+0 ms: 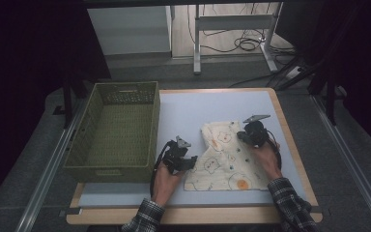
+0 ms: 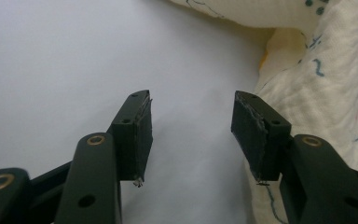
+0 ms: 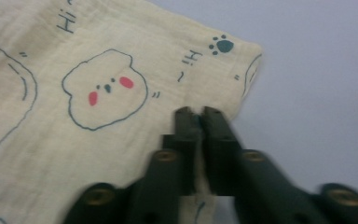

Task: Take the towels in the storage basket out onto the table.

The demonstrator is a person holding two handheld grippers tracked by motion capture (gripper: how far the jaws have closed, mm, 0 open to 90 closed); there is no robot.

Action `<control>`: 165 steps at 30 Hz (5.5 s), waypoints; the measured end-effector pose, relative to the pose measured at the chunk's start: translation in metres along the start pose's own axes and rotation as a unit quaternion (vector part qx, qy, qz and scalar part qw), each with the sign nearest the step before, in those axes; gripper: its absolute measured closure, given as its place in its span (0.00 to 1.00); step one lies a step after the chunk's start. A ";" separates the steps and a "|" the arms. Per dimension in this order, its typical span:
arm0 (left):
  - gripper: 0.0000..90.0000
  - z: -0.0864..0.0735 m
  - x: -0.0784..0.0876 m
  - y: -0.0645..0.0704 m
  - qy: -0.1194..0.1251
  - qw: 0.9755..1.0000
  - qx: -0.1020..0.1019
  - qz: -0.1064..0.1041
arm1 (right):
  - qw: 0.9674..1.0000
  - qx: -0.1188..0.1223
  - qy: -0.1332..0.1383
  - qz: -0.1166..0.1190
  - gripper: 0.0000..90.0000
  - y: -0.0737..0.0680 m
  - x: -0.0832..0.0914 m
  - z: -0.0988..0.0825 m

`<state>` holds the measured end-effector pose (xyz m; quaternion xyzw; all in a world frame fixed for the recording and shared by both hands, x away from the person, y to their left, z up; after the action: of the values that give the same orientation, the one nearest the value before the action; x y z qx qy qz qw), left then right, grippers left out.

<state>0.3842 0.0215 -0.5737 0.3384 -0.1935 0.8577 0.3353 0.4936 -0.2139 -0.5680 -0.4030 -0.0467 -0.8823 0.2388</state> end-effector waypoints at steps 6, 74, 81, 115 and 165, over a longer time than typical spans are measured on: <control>0.53 0.006 0.001 -0.004 0.004 1.000 -0.003 0.004 | 0.999 0.012 0.010 -0.028 0.99 0.016 0.029 -0.001; 0.63 0.113 -0.084 -0.095 -0.015 0.998 -0.036 0.056 | 0.995 -0.078 0.048 -0.044 0.83 0.109 0.058 -0.007; 0.64 0.113 -0.104 -0.104 -0.011 0.999 -0.014 0.043 | 0.995 -0.080 0.046 -0.044 0.81 0.110 0.034 0.004; 0.97 0.120 -0.066 -0.115 0.065 0.996 0.005 0.063 | 0.992 -0.079 0.090 -0.026 0.98 0.105 0.064 0.051; 0.96 -0.008 0.016 0.017 0.072 0.997 -0.013 -0.020 | 0.992 -0.045 0.051 0.103 0.98 0.011 0.148 -0.134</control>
<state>0.3598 0.0212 -0.5690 0.2748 -0.1731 0.8706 0.3696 0.3230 -0.3178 -0.5505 -0.3707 0.0471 -0.8734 0.3123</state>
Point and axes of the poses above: each handheld gripper's, and its own axes: x roughly backward along the jaws, z roughly out of its top, y roughly to its right, the point moved 7 cm from there along -x, roughly forward along the jaws, and after that the axes turned 14 degrees about -x, right-handed, at the moved point
